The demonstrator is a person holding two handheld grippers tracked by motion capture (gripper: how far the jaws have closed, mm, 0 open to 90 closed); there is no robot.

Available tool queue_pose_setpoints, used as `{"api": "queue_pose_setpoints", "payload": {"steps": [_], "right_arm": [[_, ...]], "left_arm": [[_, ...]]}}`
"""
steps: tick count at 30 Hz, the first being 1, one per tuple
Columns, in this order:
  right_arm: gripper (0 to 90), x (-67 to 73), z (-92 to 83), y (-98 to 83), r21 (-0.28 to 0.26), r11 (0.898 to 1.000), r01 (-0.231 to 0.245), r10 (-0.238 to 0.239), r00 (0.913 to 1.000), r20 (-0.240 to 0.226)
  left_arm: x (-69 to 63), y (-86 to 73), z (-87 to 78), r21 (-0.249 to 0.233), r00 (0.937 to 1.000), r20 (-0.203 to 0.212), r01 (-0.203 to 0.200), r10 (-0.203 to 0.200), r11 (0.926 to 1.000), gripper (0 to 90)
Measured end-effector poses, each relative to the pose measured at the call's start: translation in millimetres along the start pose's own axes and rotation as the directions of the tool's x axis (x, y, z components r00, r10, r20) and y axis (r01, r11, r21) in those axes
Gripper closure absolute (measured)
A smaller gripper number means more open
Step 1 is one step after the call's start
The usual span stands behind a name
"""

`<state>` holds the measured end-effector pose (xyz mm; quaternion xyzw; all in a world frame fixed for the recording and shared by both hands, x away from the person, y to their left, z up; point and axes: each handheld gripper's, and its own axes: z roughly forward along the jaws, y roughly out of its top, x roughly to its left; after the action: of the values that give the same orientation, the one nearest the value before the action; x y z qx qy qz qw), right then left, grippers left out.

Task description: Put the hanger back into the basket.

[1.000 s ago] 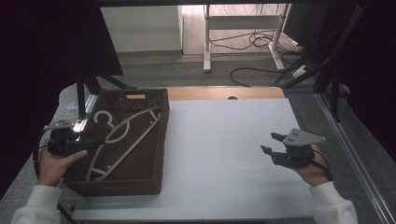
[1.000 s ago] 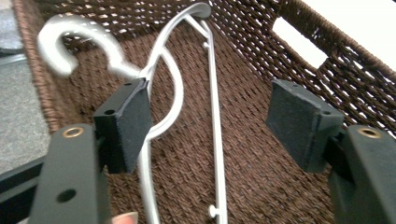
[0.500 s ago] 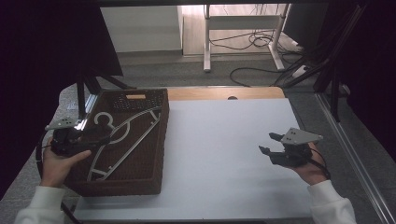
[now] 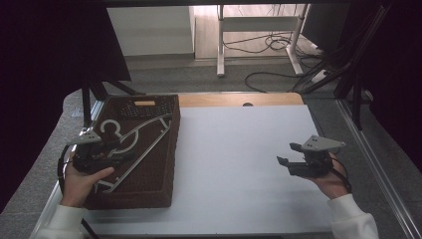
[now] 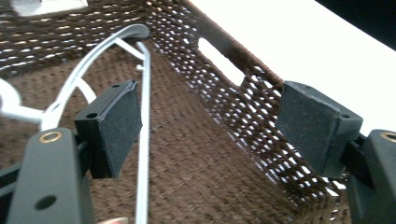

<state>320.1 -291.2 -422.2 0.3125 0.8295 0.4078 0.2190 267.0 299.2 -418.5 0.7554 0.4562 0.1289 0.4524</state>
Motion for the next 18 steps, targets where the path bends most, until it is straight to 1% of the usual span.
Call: {"api": "queue_pose_setpoints", "payload": {"steps": [5, 6, 8, 9, 13, 18], "right_arm": [[31.4, 0.5, -1.4, 0.5, 0.006, 1.000, -0.022, 0.022, 0.9998, 0.000], [31.4, 0.5, -1.4, 0.5, 0.006, 1.000, -0.022, 0.022, 0.9998, 0.000], [31.2, -0.2, -2.2, 0.3, 0.005, 1.000, -0.029, 0.029, 0.9996, -0.002], [31.0, -0.4, -2.8, 0.1, 0.006, 0.999, -0.035, 0.035, 0.9994, 0.000], [30.9, -0.3, -3.5, -0.2, 0.008, 0.999, -0.038, 0.038, 0.9993, 0.000], [30.5, -0.2, -2.5, -0.3, 0.011, 0.999, -0.037, 0.037, 0.9993, 0.000]], "left_arm": [[-13.0, -4.1, 6.7, 0.000, 0.9995, 0.031, -0.003, 0.003, 1.0000, 21.8], [-13.0, -4.1, 6.7, 0.000, 0.9995, 0.031, -0.003, 0.003, 1.0000, 21.9], [-17.3, -4.9, 10.6, 0.006, 0.9989, 0.045, -0.011, 0.011, 0.9999, 21.9], [-18.9, -4.9, 12.4, 0.012, 0.9989, 0.044, -0.017, 0.016, 0.9998, 21.8], [-20.7, -4.1, 15.9, 0.016, 0.9988, 0.045, -0.018, 0.017, 0.9997, 22.0], [-19.0, -4.2, 14.9, 0.007, 0.9990, 0.043, -0.010, 0.010, 0.9999, 22.1]]}}
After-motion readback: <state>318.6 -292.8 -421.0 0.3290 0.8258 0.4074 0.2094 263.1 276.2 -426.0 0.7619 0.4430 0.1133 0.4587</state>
